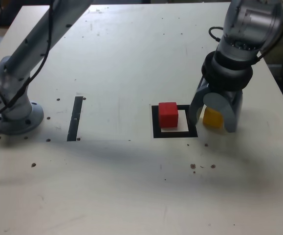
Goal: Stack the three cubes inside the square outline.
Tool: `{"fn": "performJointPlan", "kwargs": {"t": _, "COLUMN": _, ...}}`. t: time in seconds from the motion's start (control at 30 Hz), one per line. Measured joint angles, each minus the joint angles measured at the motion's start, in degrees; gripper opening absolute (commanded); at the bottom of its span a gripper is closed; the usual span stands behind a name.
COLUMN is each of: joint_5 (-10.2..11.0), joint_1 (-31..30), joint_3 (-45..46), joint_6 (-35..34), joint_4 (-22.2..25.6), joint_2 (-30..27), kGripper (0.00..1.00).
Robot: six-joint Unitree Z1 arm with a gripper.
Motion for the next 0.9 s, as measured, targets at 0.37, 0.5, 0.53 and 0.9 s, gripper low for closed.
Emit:
{"fn": "performJointPlan", "kwargs": {"t": 0.37, "joint_5": -0.1, "joint_1": 0.0, "joint_3": -0.2, "joint_6": 0.0, "joint_4": 0.5, "joint_2": 0.0, "kGripper": 0.27}}
{"fn": "performJointPlan", "kwargs": {"t": 0.5, "joint_5": -0.1, "joint_1": 0.0, "joint_3": -0.4, "joint_6": 0.0, "joint_4": 0.9, "joint_2": 0.0, "kGripper": 0.27}}
{"fn": "performJointPlan", "kwargs": {"t": 0.53, "joint_5": -0.1, "joint_1": 0.0, "joint_3": -0.5, "joint_6": 0.0, "joint_4": 1.0, "joint_2": 0.0, "kGripper": 0.27}}
{"fn": "performJointPlan", "kwargs": {"t": 0.9, "joint_5": 1.9, "joint_1": -1.4, "joint_3": -0.3, "joint_6": -6.1, "joint_4": 4.9, "joint_2": -6.0, "kGripper": 0.28}}
